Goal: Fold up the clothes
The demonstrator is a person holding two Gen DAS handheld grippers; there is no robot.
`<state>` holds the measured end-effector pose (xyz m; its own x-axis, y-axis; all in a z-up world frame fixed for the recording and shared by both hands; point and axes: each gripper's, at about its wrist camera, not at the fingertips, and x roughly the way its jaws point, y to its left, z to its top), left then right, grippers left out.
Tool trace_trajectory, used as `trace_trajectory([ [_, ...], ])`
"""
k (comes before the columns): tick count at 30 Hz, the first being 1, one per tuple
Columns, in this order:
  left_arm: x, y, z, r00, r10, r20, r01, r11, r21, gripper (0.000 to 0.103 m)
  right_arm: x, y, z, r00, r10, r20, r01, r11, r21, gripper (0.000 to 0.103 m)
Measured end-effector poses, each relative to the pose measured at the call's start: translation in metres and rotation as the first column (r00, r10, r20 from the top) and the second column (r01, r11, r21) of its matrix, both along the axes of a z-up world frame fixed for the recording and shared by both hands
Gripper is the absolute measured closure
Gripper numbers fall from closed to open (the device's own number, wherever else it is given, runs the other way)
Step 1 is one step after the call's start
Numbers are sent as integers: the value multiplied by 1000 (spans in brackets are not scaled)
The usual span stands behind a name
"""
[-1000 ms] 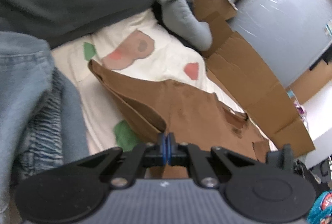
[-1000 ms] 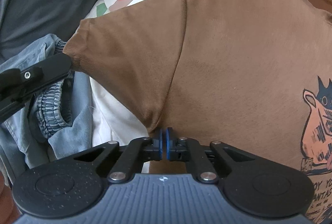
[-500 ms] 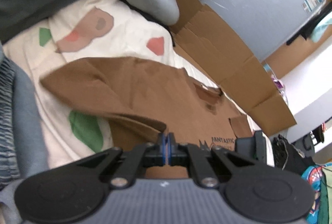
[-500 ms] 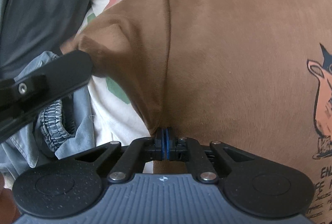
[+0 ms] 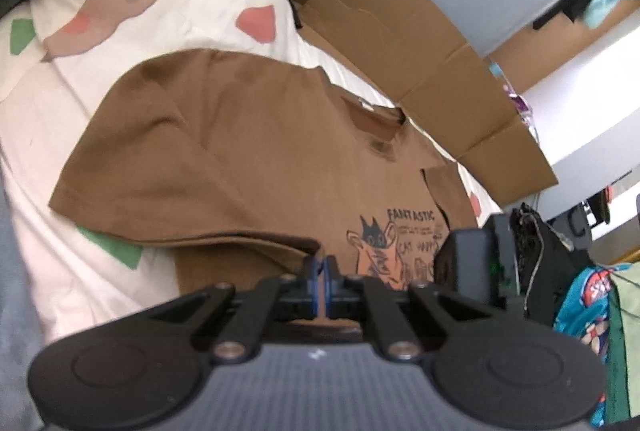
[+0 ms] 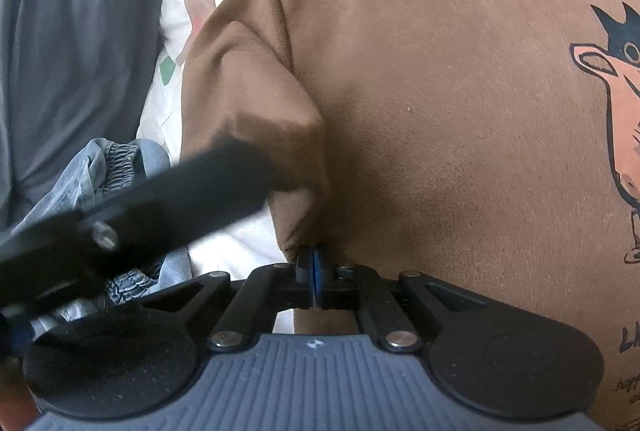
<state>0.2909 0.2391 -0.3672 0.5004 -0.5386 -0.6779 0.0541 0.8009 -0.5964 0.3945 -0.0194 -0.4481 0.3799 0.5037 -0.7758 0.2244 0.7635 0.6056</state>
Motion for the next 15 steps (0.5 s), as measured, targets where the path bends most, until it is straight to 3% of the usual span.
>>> trace_trajectory([
  [2,-6,7,1,1000,19,-2,-19,1000,-7,93,1,-1,2,1000,12,-4,-12,1000,-2,96],
  [6,-22,27,7,996,86,12,-86,996,10,66,0,-5,13,999,48,1,-47,998,-44,84],
  [10,-31,42,1,988,156,-8,-156,986,62,64,0,-5,25,996,90,17,-87,989,-119,79],
  [15,-37,41,-16,985,166,-41,-158,974,160,64,-5,-16,43,989,137,53,-121,964,-235,61],
])
